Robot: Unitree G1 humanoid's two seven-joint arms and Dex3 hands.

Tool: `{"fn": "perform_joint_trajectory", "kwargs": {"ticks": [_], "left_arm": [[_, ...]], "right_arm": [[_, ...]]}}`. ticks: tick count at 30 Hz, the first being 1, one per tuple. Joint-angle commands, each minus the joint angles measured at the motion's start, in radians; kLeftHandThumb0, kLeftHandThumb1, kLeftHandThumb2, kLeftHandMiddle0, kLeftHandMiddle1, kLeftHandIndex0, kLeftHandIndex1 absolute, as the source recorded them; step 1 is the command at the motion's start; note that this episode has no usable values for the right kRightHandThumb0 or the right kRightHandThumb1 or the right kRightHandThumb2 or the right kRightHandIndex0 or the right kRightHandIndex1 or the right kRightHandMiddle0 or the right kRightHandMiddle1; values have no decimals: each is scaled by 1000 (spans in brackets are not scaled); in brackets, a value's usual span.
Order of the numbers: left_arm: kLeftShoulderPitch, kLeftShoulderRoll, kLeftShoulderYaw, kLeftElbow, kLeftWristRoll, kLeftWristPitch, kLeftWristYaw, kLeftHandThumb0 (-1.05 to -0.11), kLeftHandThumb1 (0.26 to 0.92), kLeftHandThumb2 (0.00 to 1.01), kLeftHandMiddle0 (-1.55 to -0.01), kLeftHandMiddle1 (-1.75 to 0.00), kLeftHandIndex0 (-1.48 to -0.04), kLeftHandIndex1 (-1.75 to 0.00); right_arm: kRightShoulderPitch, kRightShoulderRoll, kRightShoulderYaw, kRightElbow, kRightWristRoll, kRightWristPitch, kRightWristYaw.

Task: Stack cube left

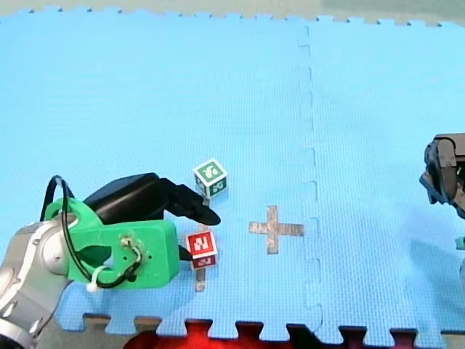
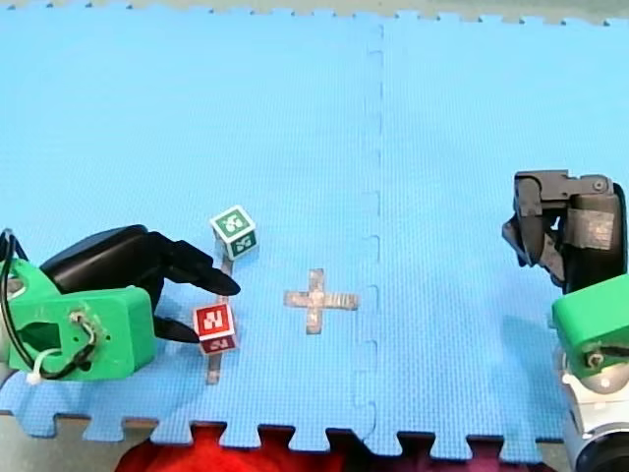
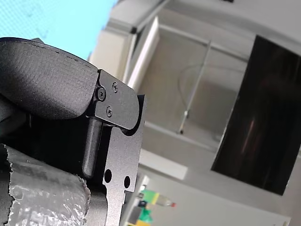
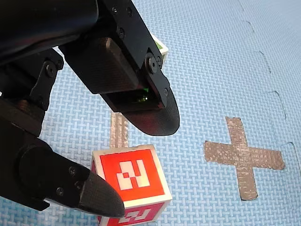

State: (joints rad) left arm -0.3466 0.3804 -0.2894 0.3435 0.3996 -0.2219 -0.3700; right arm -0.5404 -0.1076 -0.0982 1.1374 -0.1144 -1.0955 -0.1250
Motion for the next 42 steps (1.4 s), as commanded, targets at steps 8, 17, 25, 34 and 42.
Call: {"fn": "perform_joint_trajectory", "kwargs": {"ticks": [8, 17, 25, 34, 42], "left_arm": [[3, 18, -18, -62, 4, 76, -58, -319, 737, 11, -711, -1746, -860, -4], [1, 51, -42, -152, 32, 176, -138, -304, 752, 11, -714, -1746, -802, 0], [-9, 77, -72, -173, 54, 196, -180, -284, 763, 10, -695, -1746, -665, 0], [-14, 83, -80, -177, 62, 211, -192, -268, 762, 0, -675, -1064, -578, -5], [-18, 90, -87, -183, 73, 212, -192, -468, 700, 0, -859, -174, -489, 0]], "right_arm": [[4, -16, -4, -15, 6, -11, 0], [9, -19, -2, -40, -4, -23, -14], [15, -21, 1, -56, -27, -28, -48], [19, -25, 6, -68, -48, -24, -77], [20, -27, 11, -71, -58, -19, -92]]}}
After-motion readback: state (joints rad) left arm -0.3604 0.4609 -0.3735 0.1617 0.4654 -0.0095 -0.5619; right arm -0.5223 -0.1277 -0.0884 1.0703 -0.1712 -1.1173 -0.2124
